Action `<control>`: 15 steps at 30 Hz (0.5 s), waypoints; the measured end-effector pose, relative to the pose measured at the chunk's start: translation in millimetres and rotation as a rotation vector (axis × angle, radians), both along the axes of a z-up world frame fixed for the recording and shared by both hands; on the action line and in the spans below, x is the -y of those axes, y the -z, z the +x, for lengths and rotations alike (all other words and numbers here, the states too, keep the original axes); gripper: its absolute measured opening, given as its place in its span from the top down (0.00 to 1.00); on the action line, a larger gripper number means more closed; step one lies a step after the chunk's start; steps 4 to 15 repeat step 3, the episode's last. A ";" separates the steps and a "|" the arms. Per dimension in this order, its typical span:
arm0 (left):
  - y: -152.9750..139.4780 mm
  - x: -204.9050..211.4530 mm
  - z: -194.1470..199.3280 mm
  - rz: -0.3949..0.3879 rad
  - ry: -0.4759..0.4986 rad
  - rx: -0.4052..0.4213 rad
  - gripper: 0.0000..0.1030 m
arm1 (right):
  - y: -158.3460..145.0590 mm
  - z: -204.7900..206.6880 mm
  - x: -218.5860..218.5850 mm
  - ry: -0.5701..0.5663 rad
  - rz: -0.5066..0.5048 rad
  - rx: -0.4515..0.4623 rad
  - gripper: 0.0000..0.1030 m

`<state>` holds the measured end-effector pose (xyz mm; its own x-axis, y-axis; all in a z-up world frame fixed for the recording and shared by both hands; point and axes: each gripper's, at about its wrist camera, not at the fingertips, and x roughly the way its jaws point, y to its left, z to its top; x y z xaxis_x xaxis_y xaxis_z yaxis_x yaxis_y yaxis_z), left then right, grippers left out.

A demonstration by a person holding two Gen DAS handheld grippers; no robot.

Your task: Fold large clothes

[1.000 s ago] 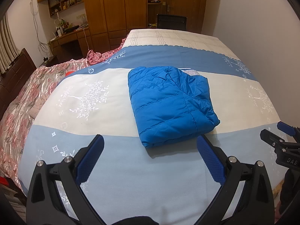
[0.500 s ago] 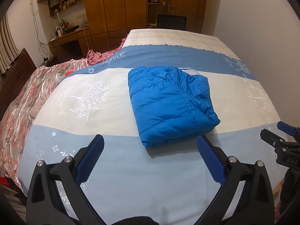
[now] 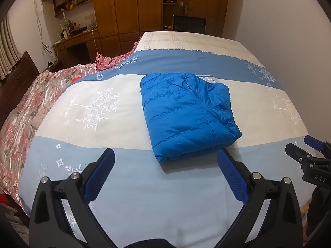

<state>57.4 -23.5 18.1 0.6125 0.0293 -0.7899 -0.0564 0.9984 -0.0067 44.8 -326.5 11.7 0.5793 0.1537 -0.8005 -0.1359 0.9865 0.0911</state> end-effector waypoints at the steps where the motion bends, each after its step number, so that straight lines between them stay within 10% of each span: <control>1: 0.3 0.3 0.1 0.002 -0.001 -0.001 0.05 | 0.2 -0.2 0.0 0.000 0.001 0.000 0.04; 15: 0.5 0.6 0.2 0.002 0.000 -0.002 0.05 | 0.4 -0.7 -0.4 0.001 -0.001 0.000 0.04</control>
